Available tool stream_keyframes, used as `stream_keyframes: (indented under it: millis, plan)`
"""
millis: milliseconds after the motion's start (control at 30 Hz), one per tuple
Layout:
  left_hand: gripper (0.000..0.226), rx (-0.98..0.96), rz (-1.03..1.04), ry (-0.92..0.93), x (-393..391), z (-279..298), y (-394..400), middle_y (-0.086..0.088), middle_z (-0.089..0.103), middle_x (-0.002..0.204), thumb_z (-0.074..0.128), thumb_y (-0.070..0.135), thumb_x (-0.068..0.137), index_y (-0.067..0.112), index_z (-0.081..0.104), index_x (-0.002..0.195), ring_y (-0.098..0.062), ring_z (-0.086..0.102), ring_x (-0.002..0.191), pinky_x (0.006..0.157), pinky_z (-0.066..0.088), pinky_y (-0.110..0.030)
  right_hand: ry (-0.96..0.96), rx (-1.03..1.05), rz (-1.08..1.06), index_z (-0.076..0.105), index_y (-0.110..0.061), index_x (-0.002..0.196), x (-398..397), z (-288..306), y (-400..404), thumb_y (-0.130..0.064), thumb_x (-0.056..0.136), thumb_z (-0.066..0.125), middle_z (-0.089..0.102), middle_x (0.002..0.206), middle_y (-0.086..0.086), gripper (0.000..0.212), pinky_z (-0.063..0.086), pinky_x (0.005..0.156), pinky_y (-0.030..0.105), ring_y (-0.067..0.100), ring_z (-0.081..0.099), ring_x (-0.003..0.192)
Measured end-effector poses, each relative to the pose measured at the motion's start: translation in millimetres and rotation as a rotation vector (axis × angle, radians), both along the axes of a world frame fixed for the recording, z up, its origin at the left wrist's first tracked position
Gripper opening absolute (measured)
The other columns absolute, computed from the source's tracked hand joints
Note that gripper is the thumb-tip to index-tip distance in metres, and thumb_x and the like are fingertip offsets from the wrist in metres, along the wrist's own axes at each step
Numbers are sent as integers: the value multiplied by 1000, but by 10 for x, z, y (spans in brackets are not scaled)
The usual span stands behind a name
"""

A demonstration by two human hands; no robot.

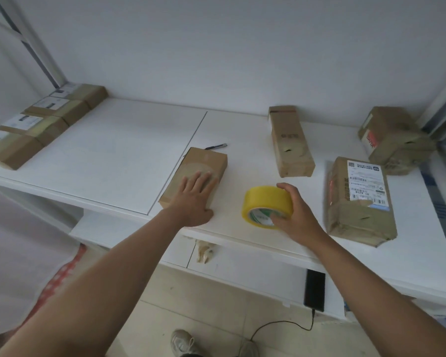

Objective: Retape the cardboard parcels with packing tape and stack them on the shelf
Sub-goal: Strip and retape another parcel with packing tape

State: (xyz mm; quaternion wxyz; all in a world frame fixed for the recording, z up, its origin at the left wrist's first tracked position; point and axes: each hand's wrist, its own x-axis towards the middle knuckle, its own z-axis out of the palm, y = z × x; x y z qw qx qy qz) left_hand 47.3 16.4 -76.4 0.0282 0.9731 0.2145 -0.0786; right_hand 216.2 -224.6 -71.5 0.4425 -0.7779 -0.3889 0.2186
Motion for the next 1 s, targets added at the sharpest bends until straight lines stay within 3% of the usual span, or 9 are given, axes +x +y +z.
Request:
stream_keyframes:
  millis: [67, 167, 300, 467, 633, 733, 800, 900, 1000]
  plan:
    - [90, 2, 32, 9, 10, -12, -14, -3, -10, 167, 52, 41, 93, 24, -6, 159, -26, -13, 153, 123, -4, -49, 59, 23, -23, 33, -37, 139, -35, -35, -27, -6, 87, 68, 42, 132, -7, 70, 42, 81, 20, 17, 48, 115]
    - [86, -13, 42, 24, 13, -6, 1, -3, -18, 165, 47, 37, 95, 26, -11, 158, -25, -16, 152, 123, -5, -46, 63, -15, -11, 30, -35, 145, -45, -44, -46, -3, 88, 64, 42, 133, -5, 74, 41, 83, 24, 21, 50, 116]
    - [84, -23, 42, 29, -66, -31, 47, -3, -20, 165, 41, 37, 94, 27, -15, 157, -24, -16, 152, 123, -5, -43, -126, -99, 26, 27, -30, 150, 21, 47, -115, -2, 84, 65, 38, 148, -2, 81, 35, 96, 27, 18, 44, 127]
    - [89, -26, 51, 27, -244, -61, 168, -6, -17, 165, 25, 45, 80, 24, -12, 158, -23, -15, 153, 123, -5, -43, -409, -276, 88, 25, -43, 135, 121, 260, -287, -12, 85, 63, 44, 132, 2, 70, 49, 82, 43, 32, 55, 104]
    - [94, -45, 68, 15, -318, -52, 195, -5, -17, 165, 17, 52, 72, 24, -11, 158, -23, -14, 153, 123, -4, -42, -582, -431, 146, 29, -39, 145, 78, 445, -214, -21, 92, 59, 44, 120, 2, 64, 33, 77, 32, 31, 53, 100]
    - [91, -24, 96, 39, -385, -43, 240, -5, -18, 165, 22, 48, 77, 23, -13, 157, -23, -14, 153, 123, -5, -42, -701, -492, 132, 30, -40, 148, 59, 542, -188, -20, 93, 57, 44, 117, 2, 65, 32, 84, 35, 25, 48, 97]
    - [93, -23, 136, 33, -493, -30, 329, -6, -17, 165, 17, 52, 74, 23, -12, 157, -22, -13, 153, 123, -4, -42, -825, -559, 132, 30, -42, 150, 66, 582, -196, -17, 92, 57, 44, 118, 2, 69, 28, 95, 40, 25, 47, 106]
    - [102, -48, 131, 20, -610, -25, 411, -4, -15, 166, 10, 60, 65, 23, -9, 158, -22, -13, 153, 123, -3, -42, -903, -629, 197, 24, -42, 153, 40, 591, -170, -15, 90, 56, 41, 119, 1, 75, 26, 92, 39, 25, 41, 112]
    - [104, -59, 127, 6, -622, -28, 408, -4, -16, 166, 12, 64, 65, 24, -8, 158, -22, -13, 153, 123, -3, -43, -836, -717, 256, 16, -43, 153, 38, 690, -97, -42, 93, 52, 39, 128, 1, 70, 25, 98, 41, 25, 36, 121]
